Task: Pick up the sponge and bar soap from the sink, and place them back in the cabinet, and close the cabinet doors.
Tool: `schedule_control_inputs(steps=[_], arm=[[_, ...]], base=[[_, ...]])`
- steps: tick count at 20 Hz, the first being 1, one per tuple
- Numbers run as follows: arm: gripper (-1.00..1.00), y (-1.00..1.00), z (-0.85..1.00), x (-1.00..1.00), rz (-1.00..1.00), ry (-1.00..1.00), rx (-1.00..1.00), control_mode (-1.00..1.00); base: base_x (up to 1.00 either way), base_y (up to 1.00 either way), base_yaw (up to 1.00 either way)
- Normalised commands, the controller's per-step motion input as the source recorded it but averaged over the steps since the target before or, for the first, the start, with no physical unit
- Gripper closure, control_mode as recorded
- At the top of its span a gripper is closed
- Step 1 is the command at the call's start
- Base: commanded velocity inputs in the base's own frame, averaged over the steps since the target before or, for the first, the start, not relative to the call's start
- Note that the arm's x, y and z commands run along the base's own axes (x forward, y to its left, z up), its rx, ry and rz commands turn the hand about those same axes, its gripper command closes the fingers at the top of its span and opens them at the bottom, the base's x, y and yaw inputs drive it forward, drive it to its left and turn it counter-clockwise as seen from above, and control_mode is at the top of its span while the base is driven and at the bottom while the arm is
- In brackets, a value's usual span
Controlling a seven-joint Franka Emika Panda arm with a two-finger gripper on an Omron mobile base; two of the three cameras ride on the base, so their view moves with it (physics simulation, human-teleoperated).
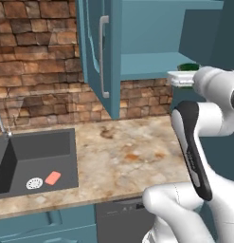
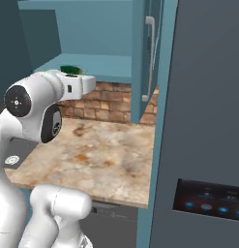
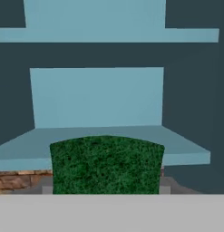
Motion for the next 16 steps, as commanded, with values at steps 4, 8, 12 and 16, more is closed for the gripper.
schedule_control_inputs(steps=[4, 8, 12, 16], arm=[[1.0, 0.0, 0.55, 0.58, 0.0, 0.02, 0.0, -1.0], [1.0, 0.0, 0.27, 0.7, 0.0, 0.07, 0.0, -1.0], [1.0, 0.0, 0.0, 0.73, 0.0, 0.02, 0.0, -1.0], [1.0, 0.01, -0.01, 0.66, 0.0, 0.0, -0.01, -1.0]], base=[[0.0, 0.0, 0.0], [0.0, 0.0, 0.0], [0.0, 0.0, 0.0], [0.0, 0.0, 0.0]])
